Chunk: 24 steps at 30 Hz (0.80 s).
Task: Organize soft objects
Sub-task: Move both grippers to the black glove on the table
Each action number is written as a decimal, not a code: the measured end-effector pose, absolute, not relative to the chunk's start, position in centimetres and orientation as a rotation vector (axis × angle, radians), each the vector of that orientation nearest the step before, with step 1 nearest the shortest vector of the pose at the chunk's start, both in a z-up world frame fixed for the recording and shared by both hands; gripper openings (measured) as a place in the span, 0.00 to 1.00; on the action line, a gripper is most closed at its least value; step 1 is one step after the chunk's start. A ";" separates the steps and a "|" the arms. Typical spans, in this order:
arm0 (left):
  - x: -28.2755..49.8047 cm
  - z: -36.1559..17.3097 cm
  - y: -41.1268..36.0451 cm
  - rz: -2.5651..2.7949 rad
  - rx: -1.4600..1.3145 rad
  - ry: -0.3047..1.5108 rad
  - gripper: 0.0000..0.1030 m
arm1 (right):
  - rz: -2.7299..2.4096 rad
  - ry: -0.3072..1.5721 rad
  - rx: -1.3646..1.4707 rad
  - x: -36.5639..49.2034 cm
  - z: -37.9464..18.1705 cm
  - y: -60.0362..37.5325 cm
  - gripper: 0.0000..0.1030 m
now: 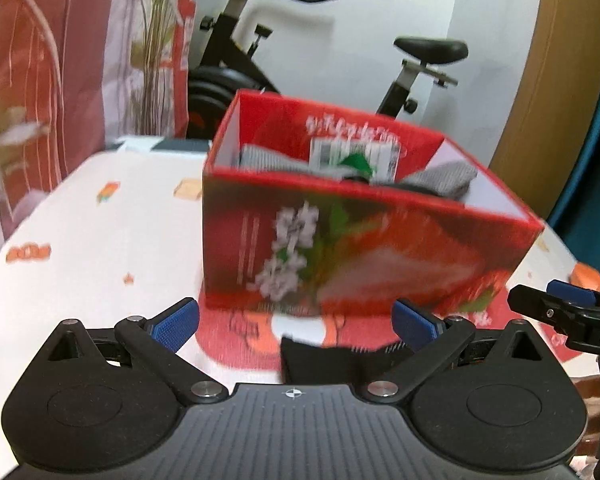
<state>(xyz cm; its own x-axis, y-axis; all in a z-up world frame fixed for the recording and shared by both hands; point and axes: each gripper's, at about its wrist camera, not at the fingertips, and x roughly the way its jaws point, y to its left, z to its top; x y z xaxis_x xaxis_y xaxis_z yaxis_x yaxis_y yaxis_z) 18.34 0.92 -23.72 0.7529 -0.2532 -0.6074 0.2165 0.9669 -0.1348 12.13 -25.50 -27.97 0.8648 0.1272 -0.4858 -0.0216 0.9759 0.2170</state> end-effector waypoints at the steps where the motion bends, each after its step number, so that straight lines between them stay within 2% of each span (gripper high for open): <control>1: 18.3 -24.3 0.9 -0.254 -0.055 0.683 1.00 | 0.078 0.533 0.208 12.1 -28.5 -25.4 1.00; 14: 18.6 -29.0 -0.5 -0.237 0.051 0.794 1.00 | 0.062 0.681 0.113 13.4 -33.1 -23.1 1.00; 24: 18.7 -30.1 0.3 -0.248 -0.009 0.813 1.00 | 0.066 0.716 0.117 13.8 -34.3 -23.1 1.00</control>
<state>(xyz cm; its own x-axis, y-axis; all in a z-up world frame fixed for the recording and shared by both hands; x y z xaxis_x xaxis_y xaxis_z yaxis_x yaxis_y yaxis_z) 18.66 0.30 -30.14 0.6602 -0.2231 -0.7172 0.2159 0.9709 -0.1033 13.78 -23.10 -34.28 0.7529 0.1003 -0.6505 -0.0200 0.9913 0.1297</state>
